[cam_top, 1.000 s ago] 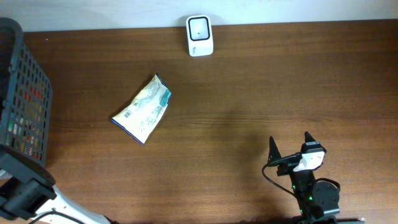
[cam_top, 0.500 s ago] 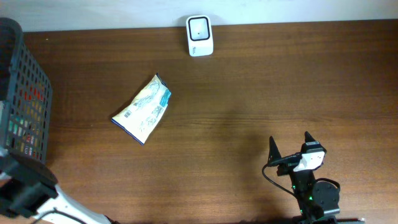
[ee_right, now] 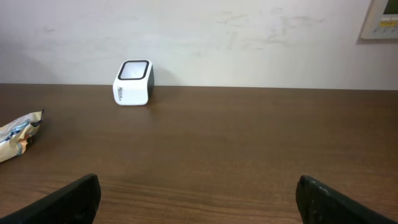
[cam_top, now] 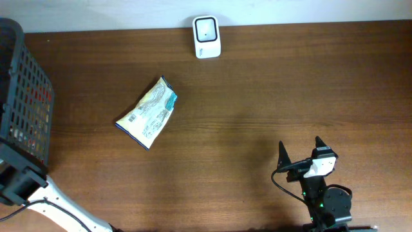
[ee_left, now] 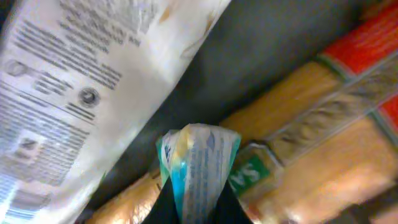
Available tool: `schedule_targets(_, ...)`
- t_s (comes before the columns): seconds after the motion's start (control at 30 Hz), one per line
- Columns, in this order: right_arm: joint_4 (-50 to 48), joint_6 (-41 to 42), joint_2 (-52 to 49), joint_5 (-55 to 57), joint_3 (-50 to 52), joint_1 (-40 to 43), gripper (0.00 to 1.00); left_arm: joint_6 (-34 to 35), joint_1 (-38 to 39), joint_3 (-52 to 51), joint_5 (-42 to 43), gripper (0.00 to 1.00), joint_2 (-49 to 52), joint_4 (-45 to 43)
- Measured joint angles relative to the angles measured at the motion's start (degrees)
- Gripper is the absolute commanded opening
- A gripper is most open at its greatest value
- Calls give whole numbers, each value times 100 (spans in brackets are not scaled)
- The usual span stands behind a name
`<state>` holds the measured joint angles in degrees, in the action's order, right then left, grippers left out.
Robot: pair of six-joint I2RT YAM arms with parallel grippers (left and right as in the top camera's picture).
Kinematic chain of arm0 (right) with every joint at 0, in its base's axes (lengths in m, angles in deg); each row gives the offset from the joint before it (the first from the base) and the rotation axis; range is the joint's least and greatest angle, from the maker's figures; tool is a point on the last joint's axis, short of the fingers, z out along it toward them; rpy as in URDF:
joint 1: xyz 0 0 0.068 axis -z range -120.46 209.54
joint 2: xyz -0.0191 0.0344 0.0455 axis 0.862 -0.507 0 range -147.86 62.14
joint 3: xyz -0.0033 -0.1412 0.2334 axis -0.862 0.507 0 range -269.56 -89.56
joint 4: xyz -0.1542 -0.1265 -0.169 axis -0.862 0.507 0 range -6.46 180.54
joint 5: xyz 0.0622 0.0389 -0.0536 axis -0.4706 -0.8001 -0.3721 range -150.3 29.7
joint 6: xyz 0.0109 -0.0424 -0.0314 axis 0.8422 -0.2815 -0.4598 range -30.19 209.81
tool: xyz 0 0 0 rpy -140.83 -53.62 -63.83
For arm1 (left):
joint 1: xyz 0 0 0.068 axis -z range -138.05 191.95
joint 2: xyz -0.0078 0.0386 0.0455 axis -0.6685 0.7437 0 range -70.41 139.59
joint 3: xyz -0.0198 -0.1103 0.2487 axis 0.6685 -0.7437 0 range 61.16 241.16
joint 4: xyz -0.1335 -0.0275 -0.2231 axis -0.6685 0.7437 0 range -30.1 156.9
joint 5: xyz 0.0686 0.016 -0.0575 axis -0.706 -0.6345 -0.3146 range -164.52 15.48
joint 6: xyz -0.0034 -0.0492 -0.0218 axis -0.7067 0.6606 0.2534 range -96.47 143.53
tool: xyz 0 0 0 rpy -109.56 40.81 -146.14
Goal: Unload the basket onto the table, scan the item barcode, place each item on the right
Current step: 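Pick small teal tissue pack from basket with left gripper, place on table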
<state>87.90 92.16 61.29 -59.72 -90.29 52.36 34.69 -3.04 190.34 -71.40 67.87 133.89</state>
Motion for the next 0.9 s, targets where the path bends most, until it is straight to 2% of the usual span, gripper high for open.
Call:
schedule_targets(0.1, 0, -2, 0, 0, 0, 0, 99, 0, 46, 2050, 509, 0, -125, 695)
schedule_targets(0.17, 0, -2, 0, 0, 0, 0, 98, 2, 127, 2900, 927, 0, -549, 962)
schedule_targets(0.23, 0, -2, 0, 0, 0, 0, 99, -52, 682, 3480, 1307, 0, -1379, 1318)
schedule_targets(0.33, 0, -2, -2, 2, 0, 0, 99, -501, 2417, 3464, 1381, 0, -1480, 1801)
schedule_targets(0.37, 2, 0, 0, 0, 0, 0, 99, -568, 2935, 3379, 1137, 0, -1408, 1906)
schedule_targets(0.4, 0, -2, 0, 0, 0, 0, 99, -634, 3770, 3237, 837, 0, -1316, 1934)
schedule_targets(0.47, 0, 0, 0, 0, 0, 0, 99, -699, 4636, 2955, 286, 0, -1296, 1930)
schedule_targets(0.57, 0, -2, 0, 0, 0, 0, 99, -710, 6107, 1504, -319, 0, -1320, 1620)
schedule_targets(0.7, 0, 0, 0, 2, 0, 0, 99, -708, 6546, -772, -511, 0, -1270, 435)
schedule_targets(0.83, 2, -2, -2, 0, 0, 0, 99, -708, 6655, -1858, -697, 0, -1257, -251)
schedule_targets(0.9, 0, -2, 0, 0, 0, 0, 99, -708, 6778, -1939, -817, 57, -1257, -271)
